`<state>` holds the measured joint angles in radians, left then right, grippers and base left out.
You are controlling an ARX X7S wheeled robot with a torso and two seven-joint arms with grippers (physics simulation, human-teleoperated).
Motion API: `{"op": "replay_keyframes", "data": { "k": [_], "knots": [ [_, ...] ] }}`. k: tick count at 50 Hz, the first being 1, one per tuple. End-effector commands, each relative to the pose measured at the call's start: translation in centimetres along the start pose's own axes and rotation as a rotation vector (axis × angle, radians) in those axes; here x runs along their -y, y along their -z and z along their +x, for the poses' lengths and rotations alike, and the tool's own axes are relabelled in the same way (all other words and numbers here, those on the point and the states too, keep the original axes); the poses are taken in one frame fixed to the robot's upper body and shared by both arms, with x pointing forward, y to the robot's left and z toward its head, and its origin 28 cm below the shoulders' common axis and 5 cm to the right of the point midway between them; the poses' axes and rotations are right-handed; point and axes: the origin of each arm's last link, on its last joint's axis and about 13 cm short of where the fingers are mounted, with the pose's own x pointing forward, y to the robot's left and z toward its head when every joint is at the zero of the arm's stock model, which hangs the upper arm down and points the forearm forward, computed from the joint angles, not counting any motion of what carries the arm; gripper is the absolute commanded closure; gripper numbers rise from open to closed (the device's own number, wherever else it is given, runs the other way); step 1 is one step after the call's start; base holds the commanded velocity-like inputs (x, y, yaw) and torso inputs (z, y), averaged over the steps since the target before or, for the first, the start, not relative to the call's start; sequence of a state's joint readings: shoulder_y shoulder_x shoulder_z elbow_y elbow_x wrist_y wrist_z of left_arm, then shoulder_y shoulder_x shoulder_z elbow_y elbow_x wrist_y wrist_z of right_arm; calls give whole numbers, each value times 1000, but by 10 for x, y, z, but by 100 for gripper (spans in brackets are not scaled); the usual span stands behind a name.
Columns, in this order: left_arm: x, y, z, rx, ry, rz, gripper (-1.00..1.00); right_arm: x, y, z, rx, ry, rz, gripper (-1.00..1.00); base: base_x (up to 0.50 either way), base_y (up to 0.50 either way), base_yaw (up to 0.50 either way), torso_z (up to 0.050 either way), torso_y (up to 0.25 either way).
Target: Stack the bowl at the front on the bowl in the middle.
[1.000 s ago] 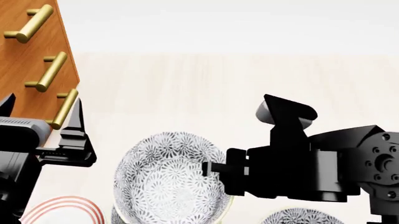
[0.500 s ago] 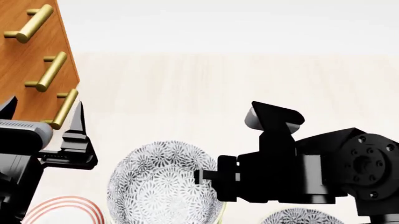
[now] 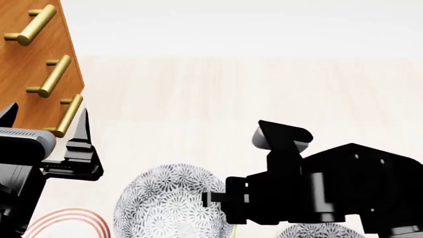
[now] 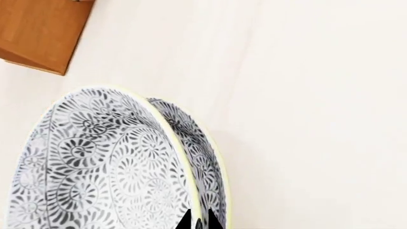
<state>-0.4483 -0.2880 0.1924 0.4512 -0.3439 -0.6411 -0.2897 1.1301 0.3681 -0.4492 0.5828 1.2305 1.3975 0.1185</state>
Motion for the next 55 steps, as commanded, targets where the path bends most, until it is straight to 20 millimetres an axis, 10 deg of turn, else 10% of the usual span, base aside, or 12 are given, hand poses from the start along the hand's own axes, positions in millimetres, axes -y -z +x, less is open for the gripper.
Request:
{"op": "replay_keyframes", "data": {
  "k": [1,10,11,32,47,55],
  "knots": [
    [0,0,0,-1,1,1,-100,-1,0,4,-5,-34,-3,100,0,0,0,0,0],
    [0,1,-1,-2,0,0,-100,-2,0,4,-14,-40,-12,100,0,0,0,0,0],
    [0,1,0,-2,-1,-1,-100,-2,1,4,-21,-42,-14,-100,0,0,0,0,0],
    [0,1,1,-3,3,-2,-100,-6,1,-2,-5,-72,-58,-100,0,0,0,0,0],
    [-1,-1,0,11,3,-15,-100,-17,9,-16,590,-135,-218,-100,0,0,0,0,0],
    [0,-3,-3,70,-8,-6,-100,-17,19,-13,1023,186,-268,-100,0,0,0,0,0]
  ]
}}
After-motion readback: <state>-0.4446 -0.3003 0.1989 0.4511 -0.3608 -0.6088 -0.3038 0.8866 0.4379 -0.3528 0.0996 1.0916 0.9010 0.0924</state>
